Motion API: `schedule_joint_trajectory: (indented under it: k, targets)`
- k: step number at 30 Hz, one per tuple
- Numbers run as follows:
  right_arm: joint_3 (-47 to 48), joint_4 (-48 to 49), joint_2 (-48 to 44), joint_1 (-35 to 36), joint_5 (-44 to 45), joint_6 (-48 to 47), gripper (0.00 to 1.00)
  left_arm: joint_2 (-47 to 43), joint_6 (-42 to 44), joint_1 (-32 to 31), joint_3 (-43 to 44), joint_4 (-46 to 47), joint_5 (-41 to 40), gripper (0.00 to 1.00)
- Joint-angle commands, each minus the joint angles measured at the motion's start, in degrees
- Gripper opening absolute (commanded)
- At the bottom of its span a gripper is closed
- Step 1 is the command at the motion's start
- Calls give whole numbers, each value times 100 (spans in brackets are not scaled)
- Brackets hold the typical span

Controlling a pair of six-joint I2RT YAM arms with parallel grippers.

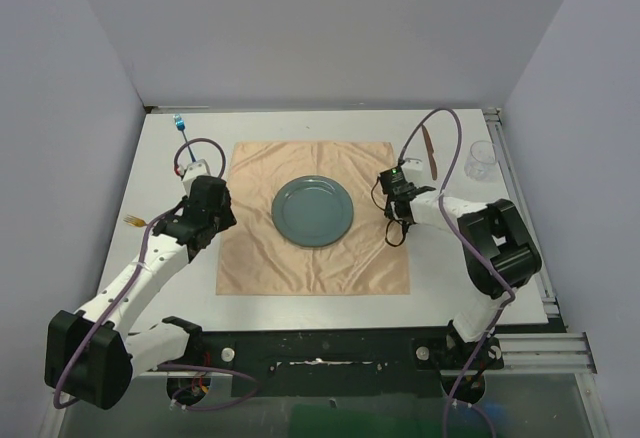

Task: Set the dinner table for one person
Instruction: Adjust the napkin at the center of the board.

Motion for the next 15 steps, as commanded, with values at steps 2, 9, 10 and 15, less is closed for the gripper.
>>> schedule_joint_trajectory:
  k: [2, 9, 10, 15]
  targets:
    - [-310, -1060, -43, -49, 414, 96, 0, 18, 8, -21, 1, 226, -68, 37]
    - [-254, -1044, 57, -84, 501, 13, 0, -9, 14, -21, -8, 226, -46, 37]
    - [-223, -1056, 83, -93, 506, 5, 0, -5, 15, -21, -8, 226, -44, 37]
    - [-80, -1088, 190, -99, 541, -52, 0, -9, 20, -21, 0, 217, -38, 37]
